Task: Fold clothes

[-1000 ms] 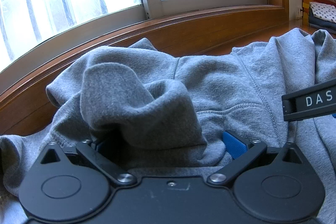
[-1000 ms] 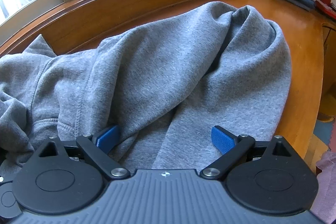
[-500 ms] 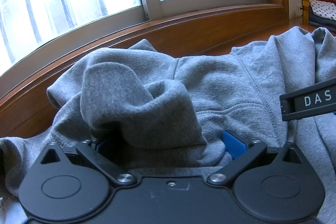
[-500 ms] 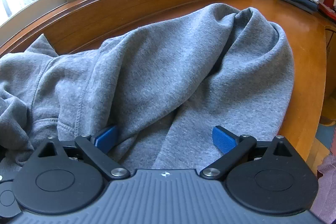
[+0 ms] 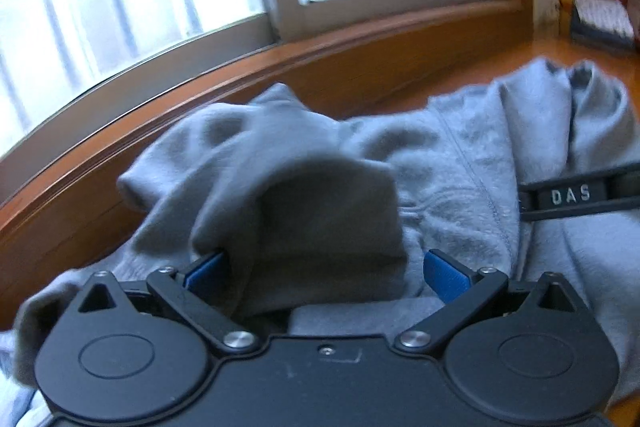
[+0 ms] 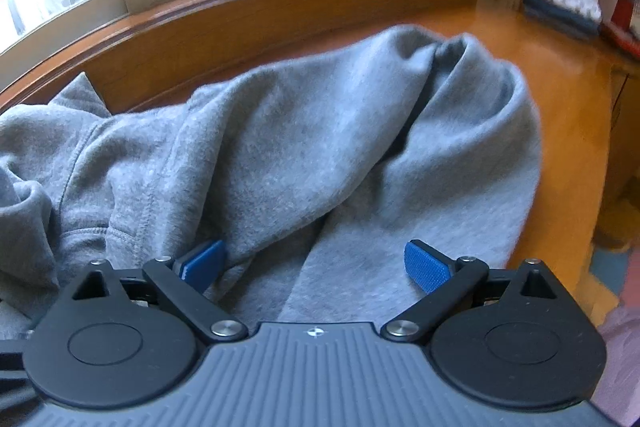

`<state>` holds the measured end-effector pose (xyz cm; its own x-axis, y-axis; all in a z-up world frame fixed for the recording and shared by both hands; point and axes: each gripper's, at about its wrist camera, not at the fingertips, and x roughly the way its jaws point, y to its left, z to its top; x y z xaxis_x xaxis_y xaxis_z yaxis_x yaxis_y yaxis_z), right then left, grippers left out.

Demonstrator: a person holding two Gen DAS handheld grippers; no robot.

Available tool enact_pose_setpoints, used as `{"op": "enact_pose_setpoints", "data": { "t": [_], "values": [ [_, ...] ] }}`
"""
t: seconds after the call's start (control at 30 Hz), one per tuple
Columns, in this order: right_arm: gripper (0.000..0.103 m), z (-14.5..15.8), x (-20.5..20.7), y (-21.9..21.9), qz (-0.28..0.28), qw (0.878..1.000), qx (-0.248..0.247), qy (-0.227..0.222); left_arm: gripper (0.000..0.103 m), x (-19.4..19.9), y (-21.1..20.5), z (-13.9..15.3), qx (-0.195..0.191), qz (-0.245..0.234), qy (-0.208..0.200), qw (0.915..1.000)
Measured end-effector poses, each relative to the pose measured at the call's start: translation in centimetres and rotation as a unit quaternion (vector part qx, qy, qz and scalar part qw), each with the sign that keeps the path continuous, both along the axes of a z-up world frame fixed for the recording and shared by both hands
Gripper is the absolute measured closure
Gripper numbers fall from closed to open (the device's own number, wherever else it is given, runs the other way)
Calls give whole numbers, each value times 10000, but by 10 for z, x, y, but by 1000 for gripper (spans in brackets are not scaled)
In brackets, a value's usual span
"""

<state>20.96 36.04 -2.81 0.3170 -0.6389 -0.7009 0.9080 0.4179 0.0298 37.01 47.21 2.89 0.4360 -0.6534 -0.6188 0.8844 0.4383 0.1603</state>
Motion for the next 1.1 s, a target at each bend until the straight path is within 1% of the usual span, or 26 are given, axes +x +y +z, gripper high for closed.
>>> {"op": "enact_pose_setpoints", "data": {
  "t": [0.03, 0.13, 0.2, 0.27, 0.3, 0.37, 0.4, 0.43, 0.47, 0.5, 0.53, 0.57, 0.6, 0.63, 0.67, 0.7, 0.77, 0.87, 0.93, 1.0, 1.07, 1.1],
  "values": [
    [5, 5, -1, 2, 104, 9998, -143, -8, 0, 5, 7, 5, -35, 94, 28, 9999],
    [5, 28, 1, 18, 733, 9947, -707, -167, 0, 17, 28, 18, -20, 330, -67, 9994],
    [5, 43, 7, 29, 1441, 9845, -900, -440, 0, 22, 38, 22, 82, 401, -225, 9989],
    [5, 50, 20, 33, 2210, 9697, -796, -673, 0, 22, 45, 23, 237, 505, -461, 9974],
    [5, 50, 29, 36, 2570, 9611, -738, -699, 0, 22, 48, 23, 273, 552, -545, 9966],
    [5, 46, 53, 44, 3269, 9407, -695, -583, 0, 25, 55, 22, 315, 623, -589, 9958],
    [5, 41, 67, 51, 3561, 9300, -785, -460, 0, 26, 58, 21, 331, 649, -537, 9959],
    [5, 36, 78, 56, 3746, 9222, -891, -360, 0, 28, 60, 20, 339, 683, -466, 9960],
    [7, 31, 88, 59, 3891, 9154, -994, -267, 0, 29, 63, 19, 337, 715, -400, 9961],
    [21, 26, 98, 62, 4034, 9083, -1097, -174, 0, 30, 64, 19, 320, 741, -337, 9962],
    [34, 22, 107, 63, 4109, 9050, -1099, -101, 0, 30, 66, 19, 313, 750, -272, 9963],
    [70, 21, 114, 59, 4109, 9065, -965, -103, 0, 31, 67, 19, 308, 752, -231, 9964],
    [89, 23, 120, 53, 4086, 9092, -787, -138, 0, 31, 67, 20, 291, 761, -224, 9964],
    [89, 29, 120, 48, 3996, 9137, -699, -253, 0, 31, 68, 21, 262, 763, -230, 9965],
    [89, 40, 116, 44, 3896, 9170, -738, -423, 0, 31, 69, 23, 224, 753, -242, 9966],
    [89, 57, 108, 41, 3788, 9188, -933, -605, 0, 31, 69, 25, 181, 738, -249, 9968],
    [89, 89, 89, 37, 3528, 9211, -1434, -810, 0, 31, 70, 28, 102, 701, -231, 9972],
    [92, 134, 57, 20, 2801, 9294, -2202, -965, 0, 33, 66, 29, 69, 670, -166, 9976],
    [92, 154, 34, 2, 2134, 9374, -2583, -950, 0, 32, 65, 31, 30, 638, -121, 9979],
    [92, 164, 14, -19, 1422, 9448, -2842, -802, 0, 29, 64, 32, -17, 580, -67, 9983],
    [91, 158, 2, -47, 890, 9545, -2810, -453, 0, 26, 62, 31, 11, 494, -3, 9988],
    [83, 150, 1, -61, 691, 9590, -2743, -195, 0, 25, 61, 30, 26, 451, 28, 9990]
  ]
}}
